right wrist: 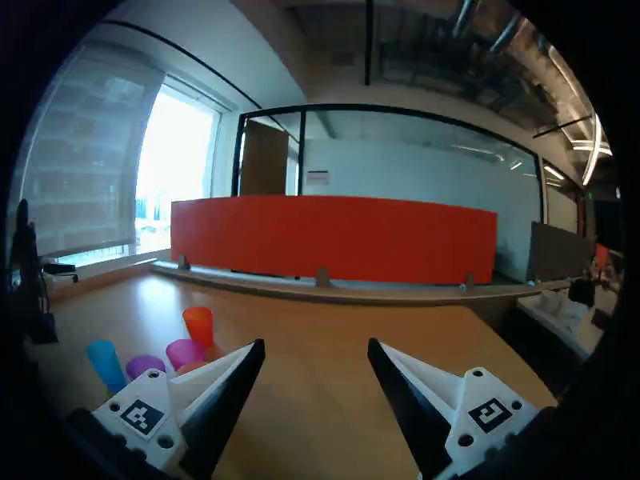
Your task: Pour water
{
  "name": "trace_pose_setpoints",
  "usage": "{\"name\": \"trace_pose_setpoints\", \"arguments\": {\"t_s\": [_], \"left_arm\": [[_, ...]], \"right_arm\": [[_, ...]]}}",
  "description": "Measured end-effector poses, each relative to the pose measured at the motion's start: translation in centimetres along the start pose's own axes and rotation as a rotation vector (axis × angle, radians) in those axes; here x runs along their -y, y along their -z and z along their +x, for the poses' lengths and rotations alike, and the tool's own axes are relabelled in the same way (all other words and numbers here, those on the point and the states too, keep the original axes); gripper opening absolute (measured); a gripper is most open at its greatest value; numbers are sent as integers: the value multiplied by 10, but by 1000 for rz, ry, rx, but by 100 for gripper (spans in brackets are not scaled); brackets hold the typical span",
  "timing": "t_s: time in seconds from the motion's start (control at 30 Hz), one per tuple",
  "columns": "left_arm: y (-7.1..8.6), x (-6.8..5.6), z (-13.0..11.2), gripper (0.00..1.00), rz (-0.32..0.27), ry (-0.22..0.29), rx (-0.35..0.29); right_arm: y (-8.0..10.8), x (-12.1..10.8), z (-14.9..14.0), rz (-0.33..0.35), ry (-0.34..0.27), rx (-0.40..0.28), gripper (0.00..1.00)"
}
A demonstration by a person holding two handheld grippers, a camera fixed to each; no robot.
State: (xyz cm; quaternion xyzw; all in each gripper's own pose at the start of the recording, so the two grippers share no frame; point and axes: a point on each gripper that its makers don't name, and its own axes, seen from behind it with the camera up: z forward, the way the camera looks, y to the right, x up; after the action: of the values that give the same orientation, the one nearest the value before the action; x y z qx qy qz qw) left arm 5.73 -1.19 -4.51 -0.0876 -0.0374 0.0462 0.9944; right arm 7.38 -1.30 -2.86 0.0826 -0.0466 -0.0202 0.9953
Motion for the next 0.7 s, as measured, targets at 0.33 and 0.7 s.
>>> {"name": "trace_pose_setpoints", "arguments": {"t_s": [0.33, 0.7], "left_arm": [[-7, 8, 30, 91, 61, 17, -102], [-11, 15, 44, 91, 112, 54, -148]], "right_arm": [[-3, -18, 31, -122, 2, -127, 100], [3, -20, 35, -121, -72, -154, 100]]}}
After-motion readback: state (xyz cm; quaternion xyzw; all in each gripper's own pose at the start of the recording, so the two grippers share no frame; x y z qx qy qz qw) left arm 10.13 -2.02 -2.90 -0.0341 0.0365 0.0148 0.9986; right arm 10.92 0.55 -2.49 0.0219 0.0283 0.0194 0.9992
